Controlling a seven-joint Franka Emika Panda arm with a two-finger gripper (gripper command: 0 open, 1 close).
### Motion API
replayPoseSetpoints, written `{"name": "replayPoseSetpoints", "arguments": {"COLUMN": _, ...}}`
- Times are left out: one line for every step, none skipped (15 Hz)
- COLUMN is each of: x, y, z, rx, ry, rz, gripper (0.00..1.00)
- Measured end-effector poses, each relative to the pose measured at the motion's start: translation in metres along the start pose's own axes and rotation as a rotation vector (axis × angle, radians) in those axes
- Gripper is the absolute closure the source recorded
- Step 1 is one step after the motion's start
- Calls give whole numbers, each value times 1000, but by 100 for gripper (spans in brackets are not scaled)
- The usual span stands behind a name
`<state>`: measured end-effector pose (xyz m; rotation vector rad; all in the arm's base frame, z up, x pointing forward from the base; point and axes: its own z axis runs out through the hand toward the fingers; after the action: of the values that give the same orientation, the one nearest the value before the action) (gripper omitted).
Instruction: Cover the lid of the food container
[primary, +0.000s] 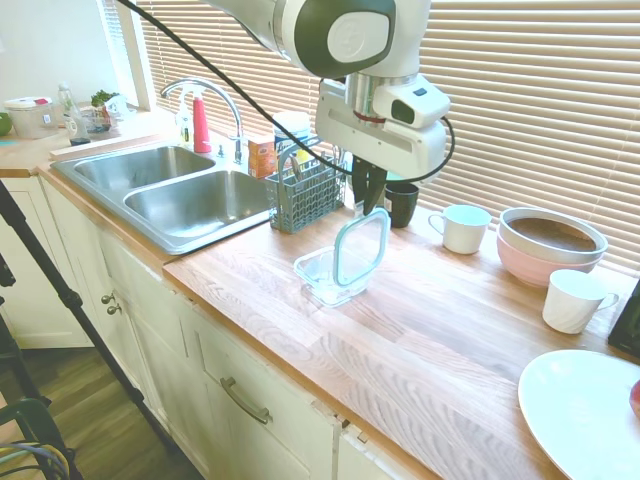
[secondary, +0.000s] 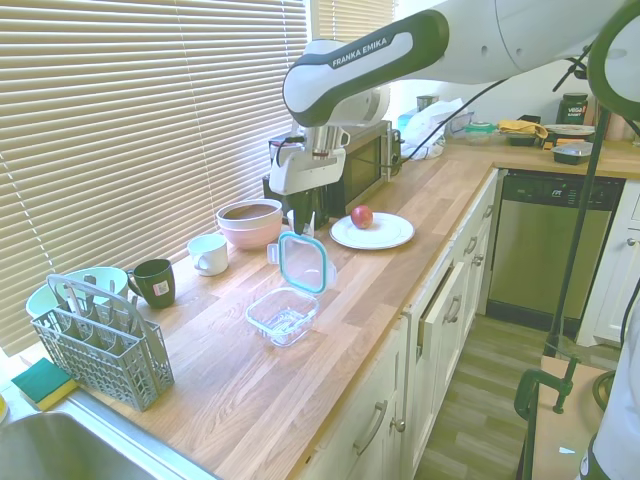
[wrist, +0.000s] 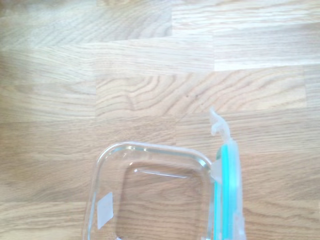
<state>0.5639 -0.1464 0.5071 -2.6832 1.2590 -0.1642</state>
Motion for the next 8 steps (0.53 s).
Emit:
{"name": "replayPoseSetpoints", "arguments": {"x": -3, "y": -4, "z": 2, "rx": -9, "ry": 3, "rz": -1, "gripper": 100}}
{"name": "replayPoseSetpoints", "arguments": {"x": -6, "y": -10, "z": 5, "rx": -21, "ry": 6, "rz": -3, "gripper": 100}}
{"name": "replayPoseSetpoints", "arguments": {"x": -10, "y": -15, "z": 8, "rx": -34, "ry": 10, "rz": -5, "gripper": 100}}
{"name": "replayPoseSetpoints", "arguments": {"x": -16, "y": -23, "z": 11, "rx": -46, "ry": 16, "rz": -10, "gripper": 100}}
{"name": "replayPoseSetpoints", "arguments": {"x": -22, "y": -32, "z": 14, "rx": -57, "ry": 23, "rz": -15, "gripper": 100}}
{"name": "replayPoseSetpoints", "arguments": {"x": -28, "y": -40, "z": 17, "rx": -67, "ry": 32, "rz": -21, "gripper": 100}}
{"name": "replayPoseSetpoints", "arguments": {"x": -35, "y": -48, "z": 21, "rx": -77, "ry": 39, "rz": -26, "gripper": 100}}
{"name": "replayPoseSetpoints", "arguments": {"x": -40, "y": -54, "z": 24, "rx": -88, "ry": 46, "rz": -29, "gripper": 100}}
